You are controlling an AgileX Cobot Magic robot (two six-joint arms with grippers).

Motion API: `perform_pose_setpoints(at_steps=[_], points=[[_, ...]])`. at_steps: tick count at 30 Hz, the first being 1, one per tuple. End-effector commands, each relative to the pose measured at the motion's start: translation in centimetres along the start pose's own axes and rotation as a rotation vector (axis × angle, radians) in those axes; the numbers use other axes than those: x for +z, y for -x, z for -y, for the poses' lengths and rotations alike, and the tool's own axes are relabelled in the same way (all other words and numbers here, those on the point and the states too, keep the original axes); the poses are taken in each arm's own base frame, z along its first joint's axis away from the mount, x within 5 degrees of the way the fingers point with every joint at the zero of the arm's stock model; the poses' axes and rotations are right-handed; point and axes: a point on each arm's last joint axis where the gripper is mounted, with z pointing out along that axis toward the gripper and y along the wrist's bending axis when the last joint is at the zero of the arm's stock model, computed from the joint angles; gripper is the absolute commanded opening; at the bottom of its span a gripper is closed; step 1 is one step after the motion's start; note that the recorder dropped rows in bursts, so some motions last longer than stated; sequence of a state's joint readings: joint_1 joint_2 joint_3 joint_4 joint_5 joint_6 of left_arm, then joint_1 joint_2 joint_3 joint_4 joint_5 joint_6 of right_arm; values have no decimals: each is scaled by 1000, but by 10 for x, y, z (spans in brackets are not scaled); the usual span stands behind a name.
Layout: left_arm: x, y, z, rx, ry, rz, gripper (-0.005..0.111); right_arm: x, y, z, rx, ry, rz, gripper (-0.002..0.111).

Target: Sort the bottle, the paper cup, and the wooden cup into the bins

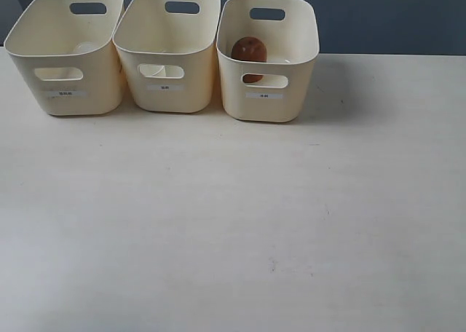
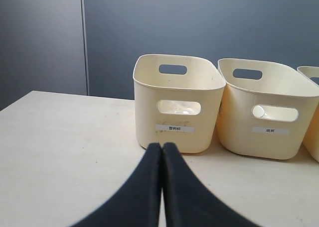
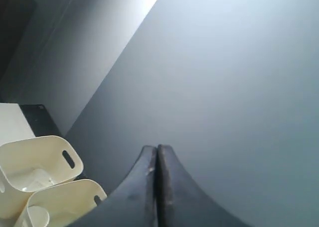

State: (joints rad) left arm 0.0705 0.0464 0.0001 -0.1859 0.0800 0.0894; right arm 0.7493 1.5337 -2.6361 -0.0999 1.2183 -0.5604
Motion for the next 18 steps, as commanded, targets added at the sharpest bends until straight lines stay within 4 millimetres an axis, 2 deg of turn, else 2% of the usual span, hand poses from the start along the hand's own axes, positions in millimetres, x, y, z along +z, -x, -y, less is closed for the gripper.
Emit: perform_pose_setpoints(at_steps=[1, 9, 18], points=[[0, 1, 0, 1, -5, 12, 0, -11, -3, 9, -8, -86, -42, -1], [0, 1, 0, 1, -5, 12, 0, 8, -23, 14, -56, -192, -211, -1], [0, 1, 0, 1, -5, 12, 0, -4, -25, 22, 0, -279, -236, -1]])
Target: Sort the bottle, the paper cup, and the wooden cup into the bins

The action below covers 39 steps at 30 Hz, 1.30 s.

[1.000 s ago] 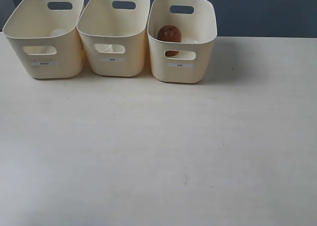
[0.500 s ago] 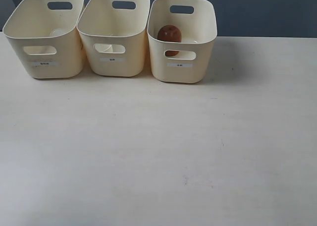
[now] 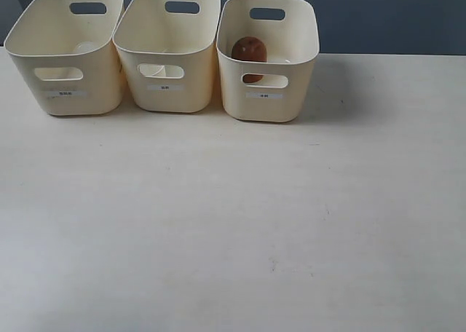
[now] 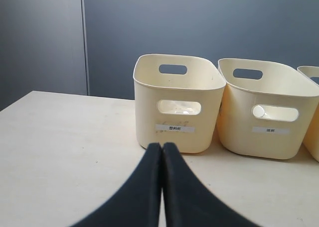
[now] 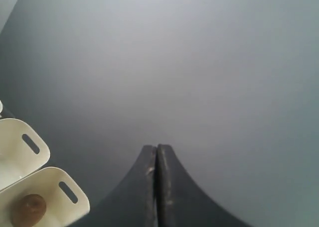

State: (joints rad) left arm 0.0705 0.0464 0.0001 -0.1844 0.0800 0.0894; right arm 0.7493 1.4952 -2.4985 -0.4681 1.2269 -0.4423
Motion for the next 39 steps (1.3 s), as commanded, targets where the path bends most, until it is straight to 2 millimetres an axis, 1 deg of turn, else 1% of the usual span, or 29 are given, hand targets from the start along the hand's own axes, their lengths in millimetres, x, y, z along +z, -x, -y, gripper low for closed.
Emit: perform_pose_setpoints(at_steps=[1, 13, 15, 17, 21, 22, 26, 29, 32, 36, 39], points=[[0, 1, 0, 0, -5, 12, 0, -10, -1, 7, 43, -30, 12, -1], [0, 1, 0, 2, -5, 12, 0, -8, -5, 14, 51, -102, -27, -1], [0, 1, 0, 2, -5, 12, 0, -3, -10, 14, 56, -108, -59, -1], [0, 1, 0, 2, -5, 12, 0, 4, -19, 14, 76, -107, -110, -1], [0, 2, 0, 1, -4, 28, 0, 24, -43, 15, 123, -114, -159, -1], [0, 2, 0, 1, -4, 28, 0, 26, -48, 15, 137, -117, -159, -1], [0, 2, 0, 1, -4, 28, 0, 43, -82, 10, 180, -136, -179, -1], [0, 2, 0, 1, -4, 28, 0, 58, -118, 1, 221, -140, -209, -1], [0, 2, 0, 1, -4, 28, 0, 66, -150, -10, 300, -141, -199, -1], [0, 2, 0, 1, -4, 28, 0, 68, -185, -27, 395, -144, -165, -1], [0, 2, 0, 1, -4, 28, 0, 68, -207, -42, 429, -143, -155, -1]])
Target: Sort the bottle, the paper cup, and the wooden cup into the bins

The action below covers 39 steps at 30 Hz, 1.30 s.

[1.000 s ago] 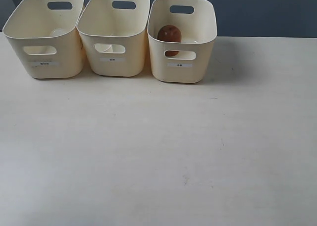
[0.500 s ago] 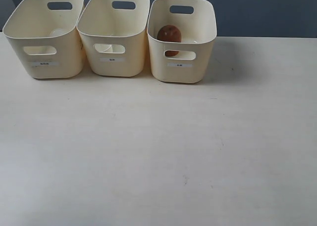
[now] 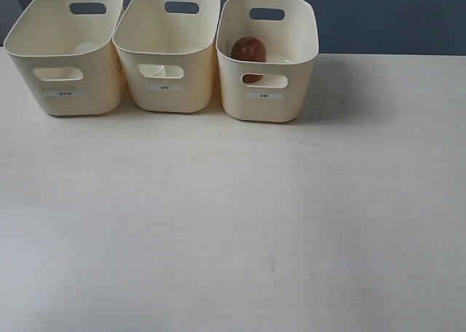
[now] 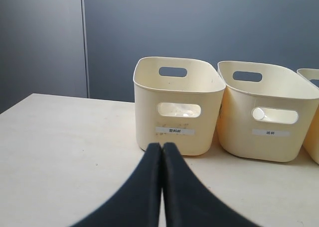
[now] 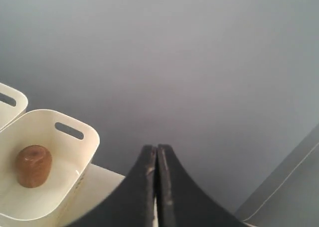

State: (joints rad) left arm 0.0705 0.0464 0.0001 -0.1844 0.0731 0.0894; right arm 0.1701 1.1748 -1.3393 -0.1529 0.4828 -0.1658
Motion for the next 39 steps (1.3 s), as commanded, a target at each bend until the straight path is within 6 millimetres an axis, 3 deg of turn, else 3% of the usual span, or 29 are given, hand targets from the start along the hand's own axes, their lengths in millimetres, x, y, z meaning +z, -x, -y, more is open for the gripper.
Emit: perform_pose_setpoints(at_steps=[1, 10, 15, 20, 27, 39], points=[[0, 2, 0, 1, -4, 21, 0, 3, -42, -11, 92, 7, 74, -1], [0, 2, 0, 3, -4, 21, 0, -7, -103, -29, 208, -11, 188, -1], [0, 2, 0, 3, -4, 21, 0, -32, -153, -4, 353, -215, 180, -1], [0, 2, 0, 3, -4, 21, 0, -71, -165, -1, 345, -311, 248, -1], [0, 2, 0, 3, -4, 21, 0, -99, -183, -16, 306, -303, 253, -1], [0, 2, 0, 3, -4, 21, 0, -122, -206, -33, 312, -283, 227, -1]])
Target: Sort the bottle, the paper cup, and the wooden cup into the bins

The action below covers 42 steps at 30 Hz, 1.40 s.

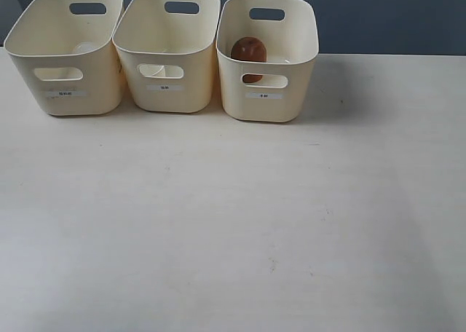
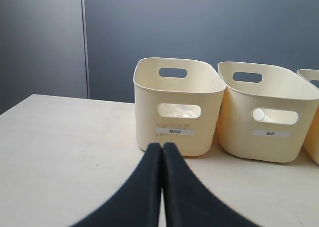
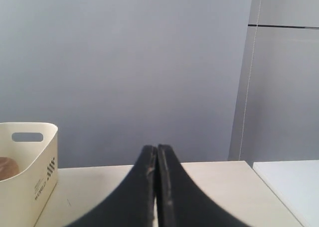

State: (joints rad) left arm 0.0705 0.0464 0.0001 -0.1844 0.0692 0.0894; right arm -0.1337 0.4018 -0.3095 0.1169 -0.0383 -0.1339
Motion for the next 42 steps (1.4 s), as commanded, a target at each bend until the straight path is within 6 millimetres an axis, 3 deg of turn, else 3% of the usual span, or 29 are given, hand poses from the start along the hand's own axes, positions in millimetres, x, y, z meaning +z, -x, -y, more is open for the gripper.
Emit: perform_pose_setpoints(at_steps=[1, 22, 34, 42], points=[[0, 1, 0, 3, -5, 17, 0, -10, -5, 0, -7, -4, 21, -1], [0, 1, 0, 3, -5, 17, 0, -47, -32, -2, 23, 11, 86, -1], [0, 1, 0, 3, -5, 17, 0, -50, -46, -3, 54, 24, 47, -1], [0, 1, 0, 3, -5, 17, 0, -51, -51, -7, 223, 67, -14, -1]])
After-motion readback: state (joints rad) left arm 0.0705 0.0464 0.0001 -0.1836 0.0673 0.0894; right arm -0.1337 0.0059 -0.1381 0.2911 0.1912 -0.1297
